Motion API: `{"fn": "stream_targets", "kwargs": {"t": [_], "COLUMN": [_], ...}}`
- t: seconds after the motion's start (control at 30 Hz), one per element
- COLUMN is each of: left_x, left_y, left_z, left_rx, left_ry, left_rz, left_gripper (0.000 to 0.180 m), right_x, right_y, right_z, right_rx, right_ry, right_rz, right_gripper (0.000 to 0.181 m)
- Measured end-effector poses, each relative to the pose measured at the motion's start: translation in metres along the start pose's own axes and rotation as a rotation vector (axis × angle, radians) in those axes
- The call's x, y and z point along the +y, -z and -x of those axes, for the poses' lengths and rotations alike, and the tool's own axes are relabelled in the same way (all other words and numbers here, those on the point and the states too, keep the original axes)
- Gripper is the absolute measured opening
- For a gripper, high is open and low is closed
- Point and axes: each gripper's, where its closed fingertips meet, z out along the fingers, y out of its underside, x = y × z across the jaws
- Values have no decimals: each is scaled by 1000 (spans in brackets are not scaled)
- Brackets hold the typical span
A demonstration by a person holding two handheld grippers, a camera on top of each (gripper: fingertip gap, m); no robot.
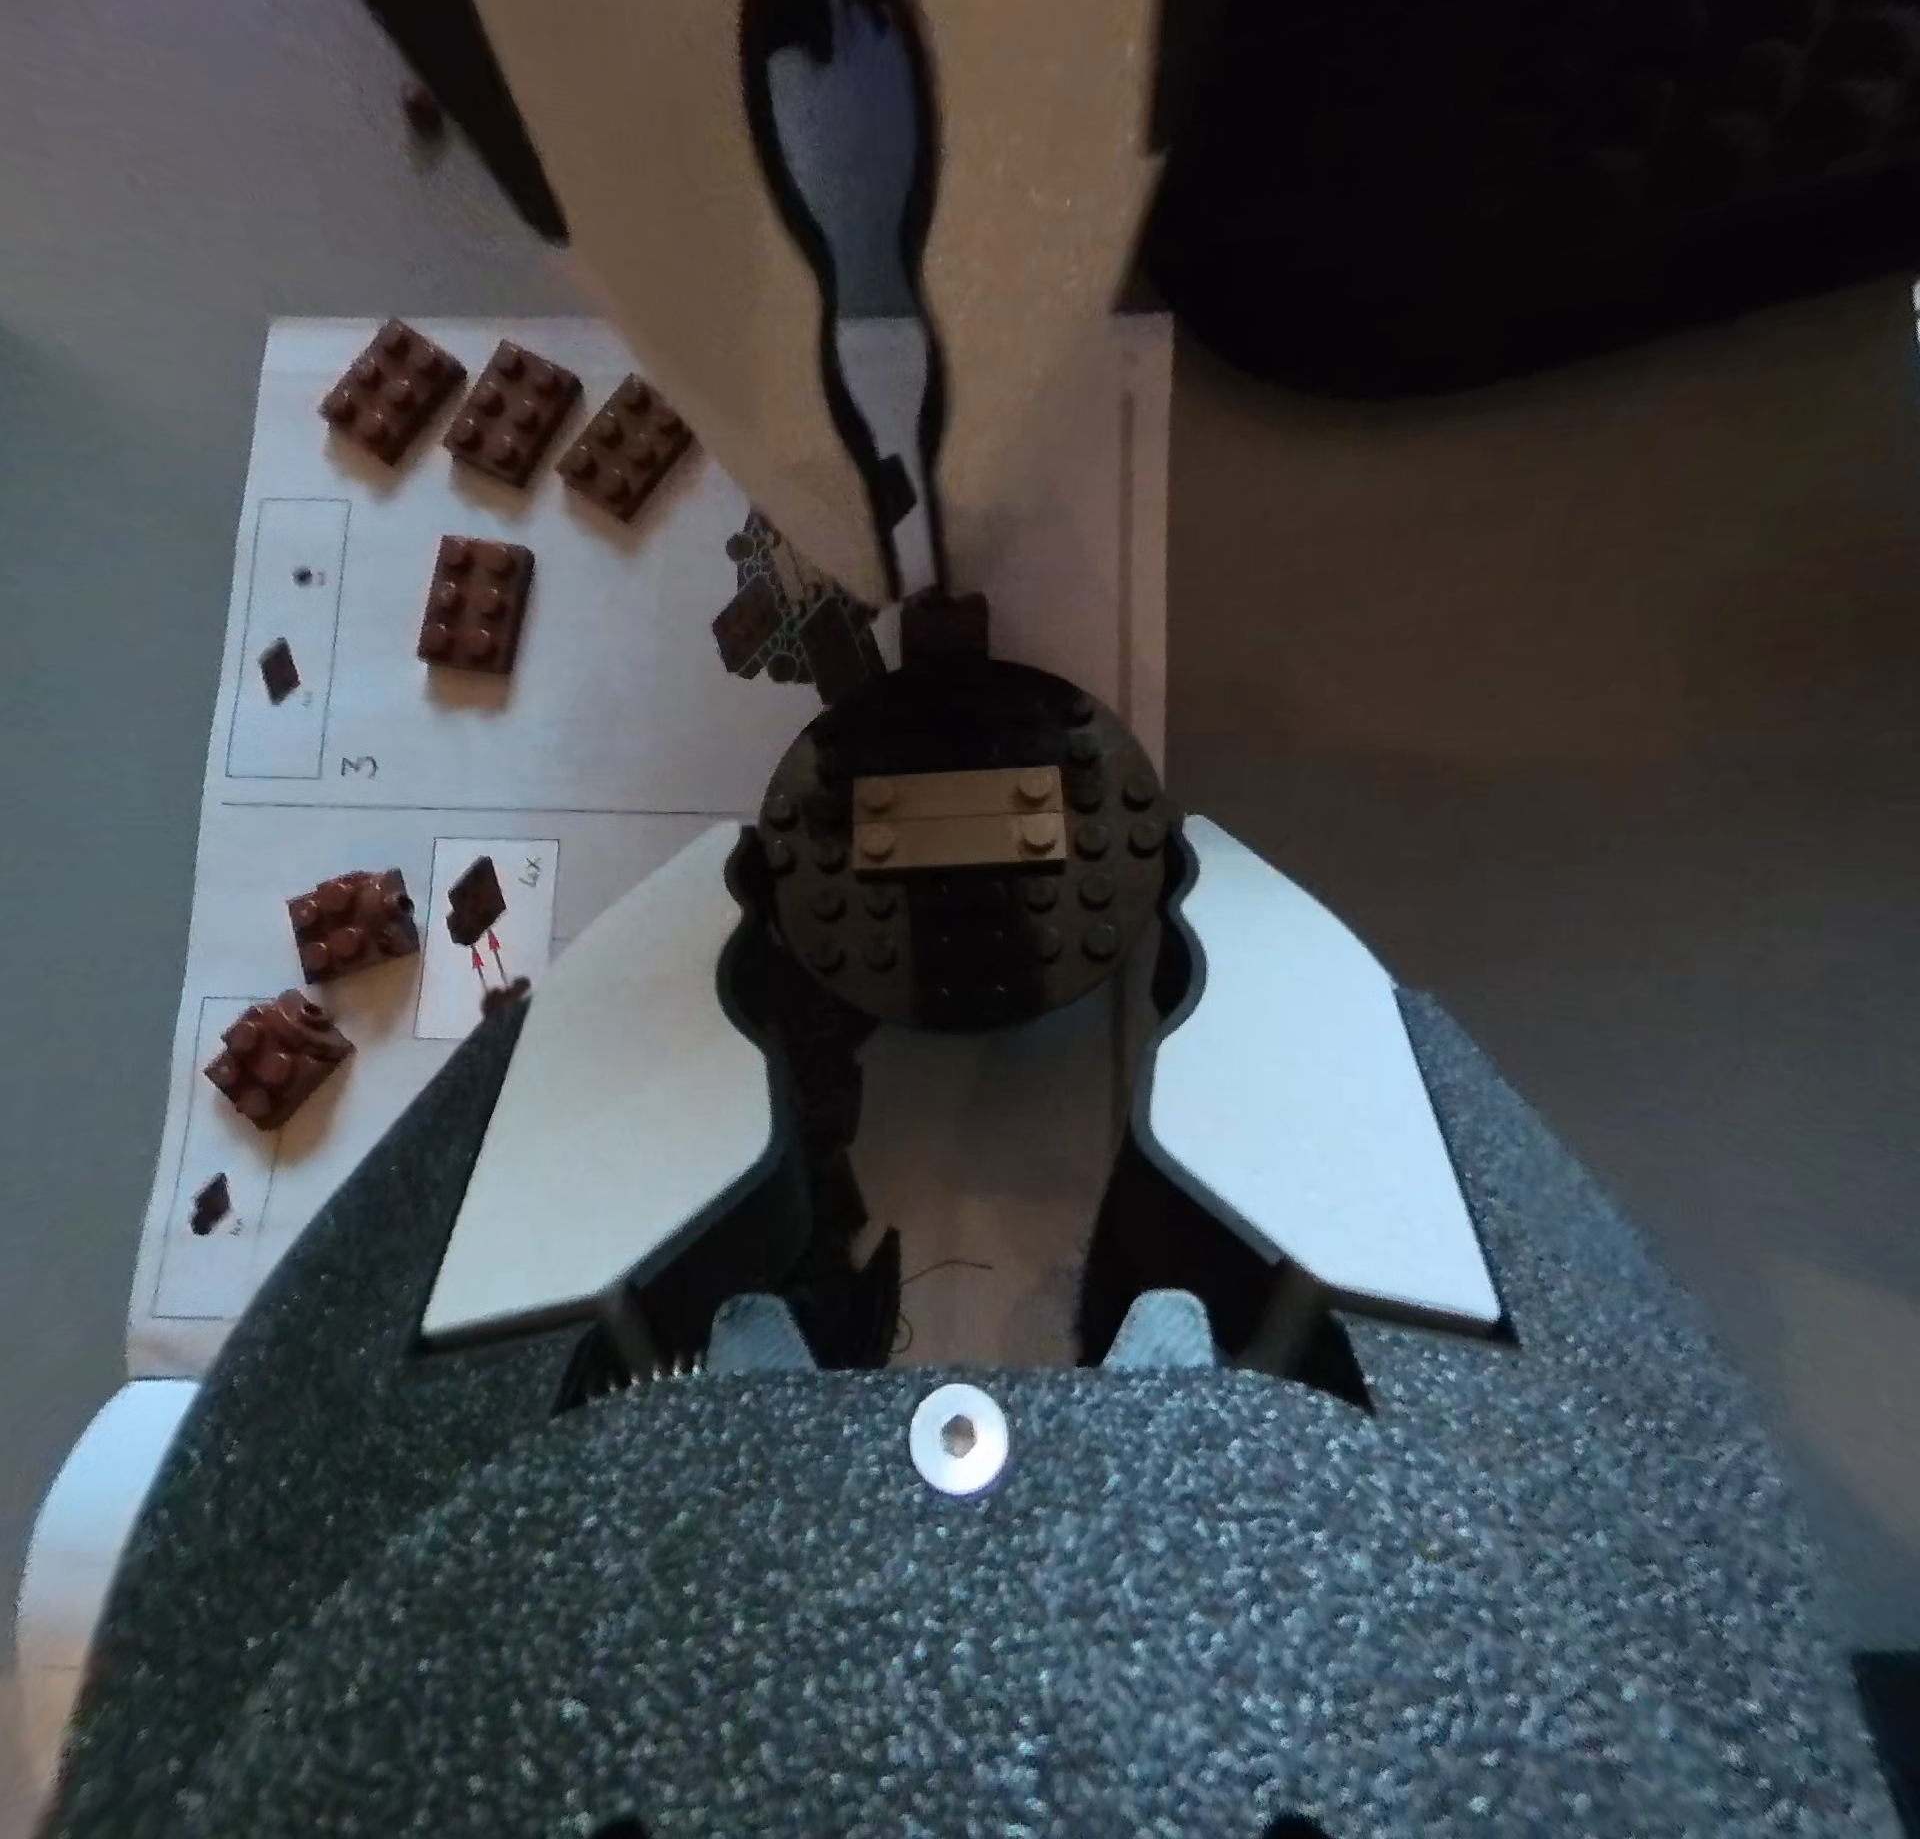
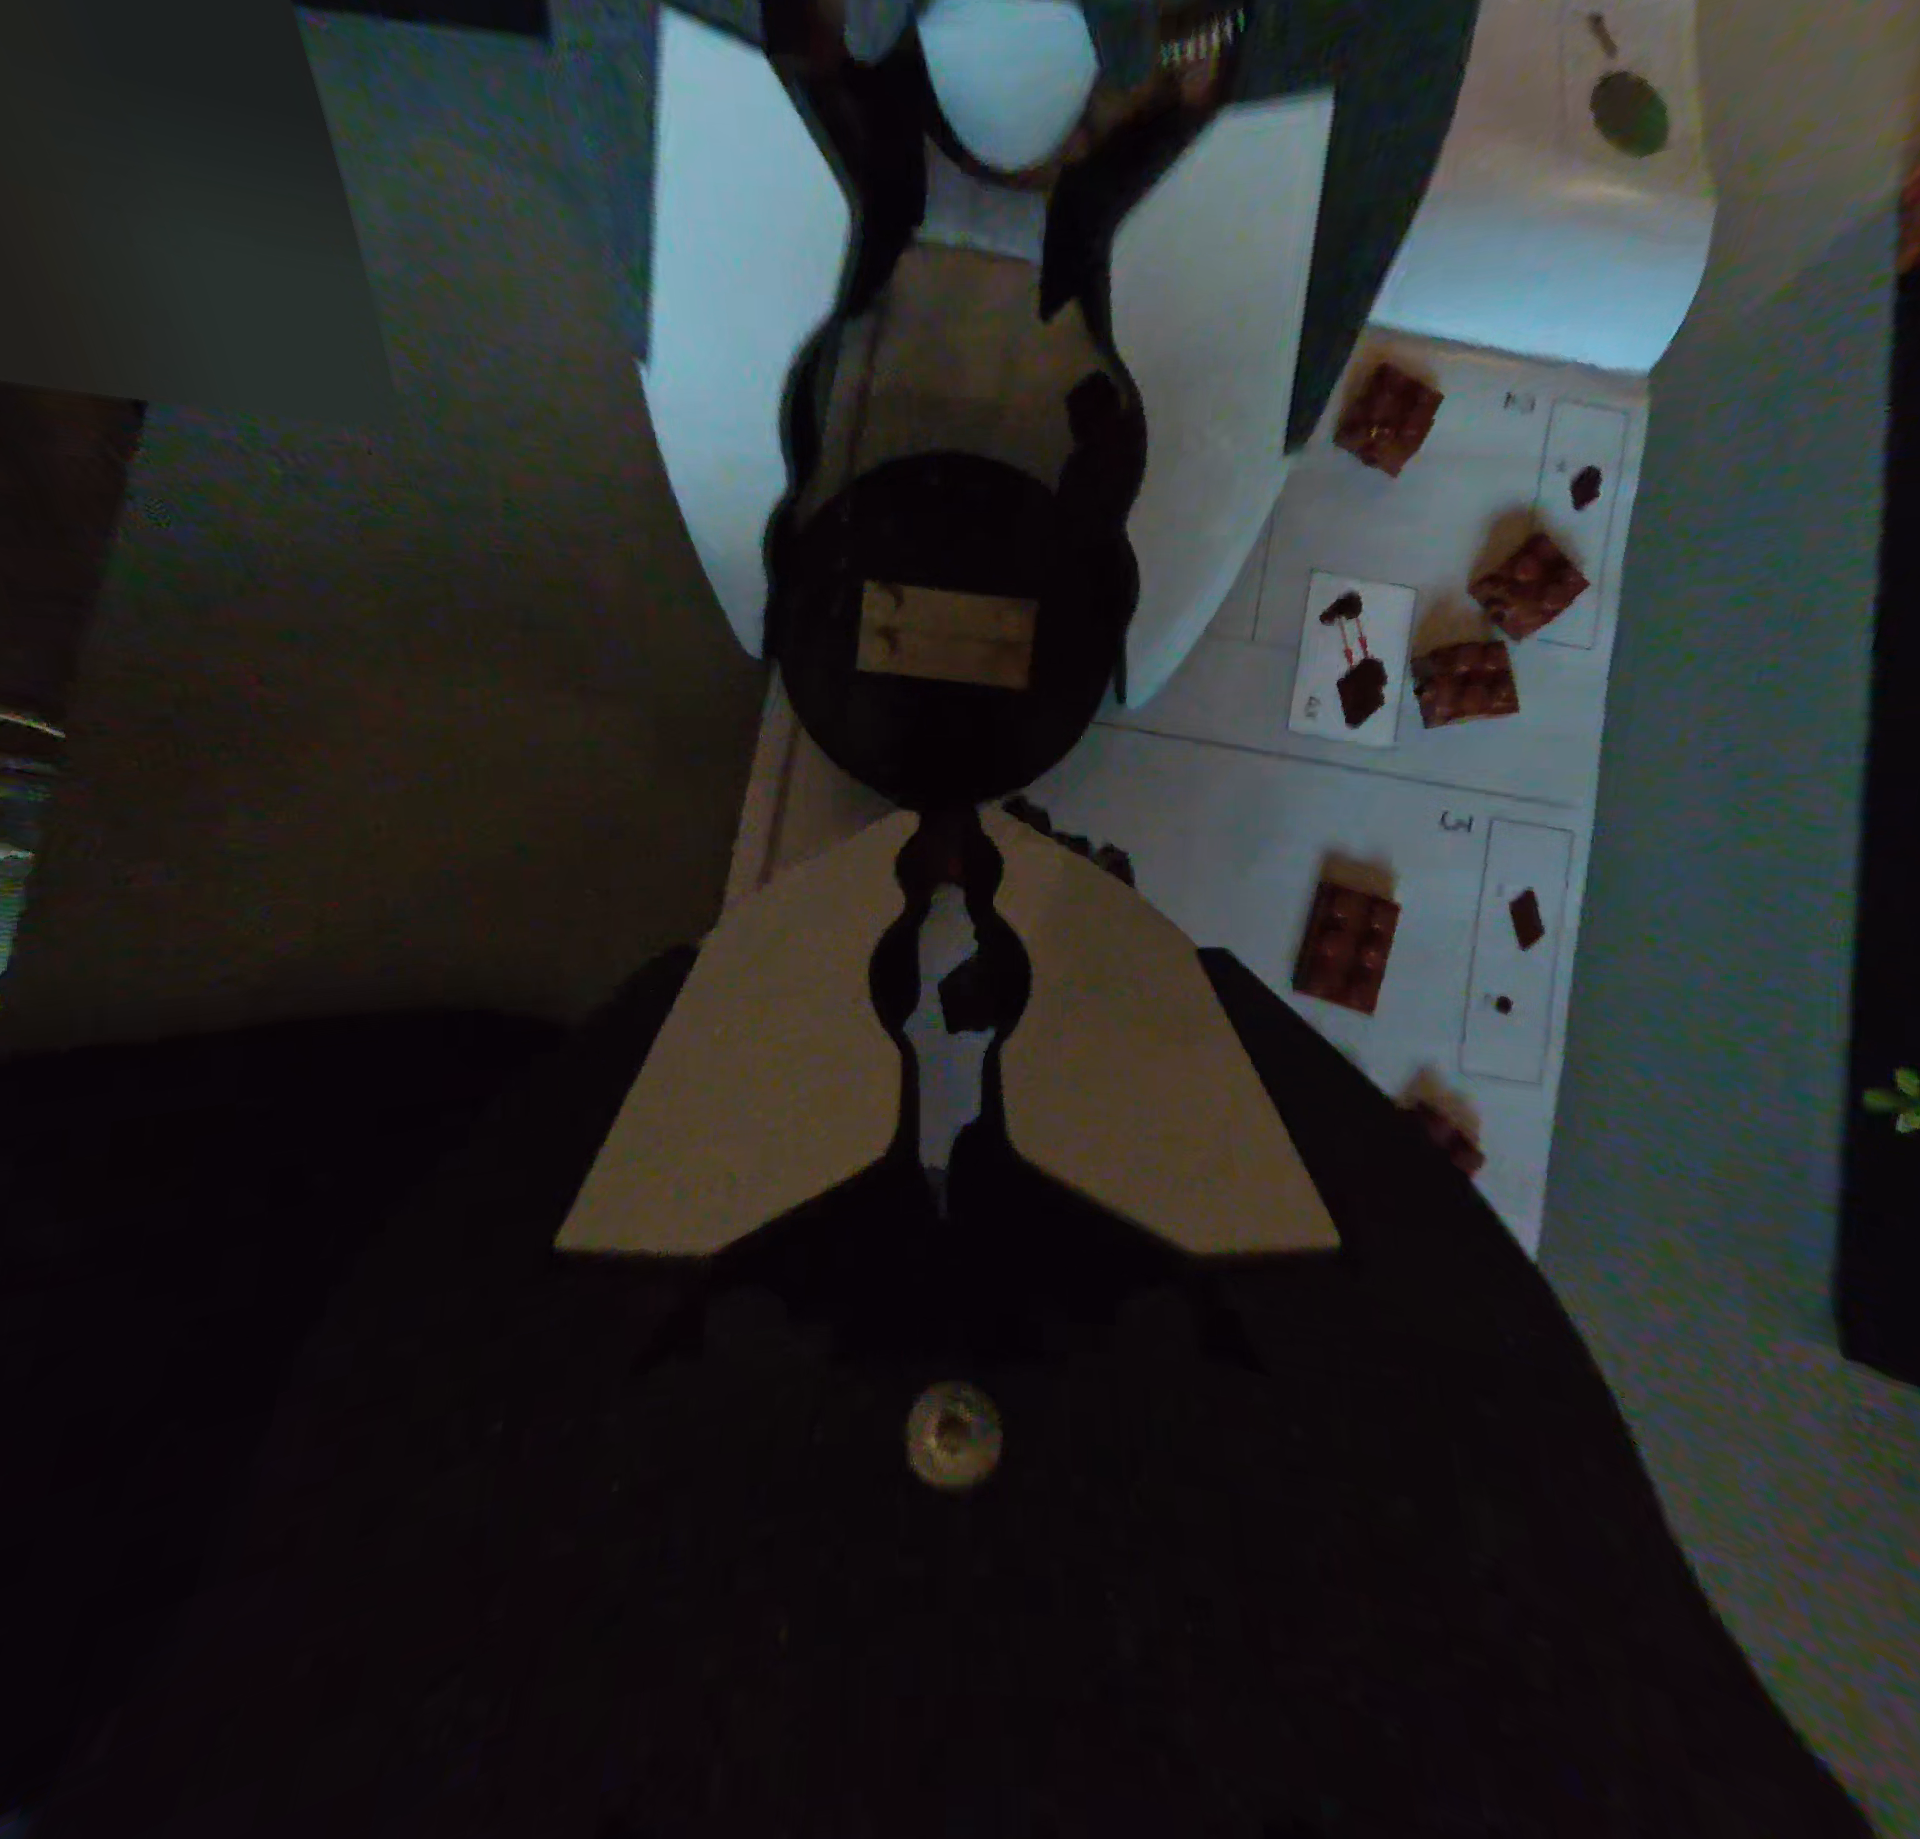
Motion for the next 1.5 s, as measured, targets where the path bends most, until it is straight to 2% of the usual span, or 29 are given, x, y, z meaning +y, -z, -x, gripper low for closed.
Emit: {"fn": "stream_targets", "kwargs": {"t": [0.1, 0.2, 0.47, 0.7, 1.07, 1.17, 1.5], "left_x": [-3, -7, -5, -4, -4, -4, -5], "left_y": [1, 2, -5, -4, -4, -4, -4], "left_z": [0, -1, -1, 1, 1, 1, 1], "left_rx": [-17, 8, 19, 33, 25, 23, 12], "left_ry": [-27, -3, 3, 7, 1, 6, 14], "left_rz": [-18, -30, -16, -10, -18, -30, -34], "left_gripper": [72, 72, 72, 73, 73, 72, 72], "right_x": [16, 17, 2, 7, -5, 4, 1], "right_y": [-1, -2, -2, -7, -6, -14, -13], "right_z": [-1, 1, -1, -7, -1, 0, -2], "right_rx": [4, 5, 40, 67, 34, 24, 30], "right_ry": [-61, -77, -32, 13, 25, 43, 64], "right_rz": [65, 46, 14, 92, 37, 114, 215], "right_gripper": [5, 7, 3, 3, 2, 1, 1]}}
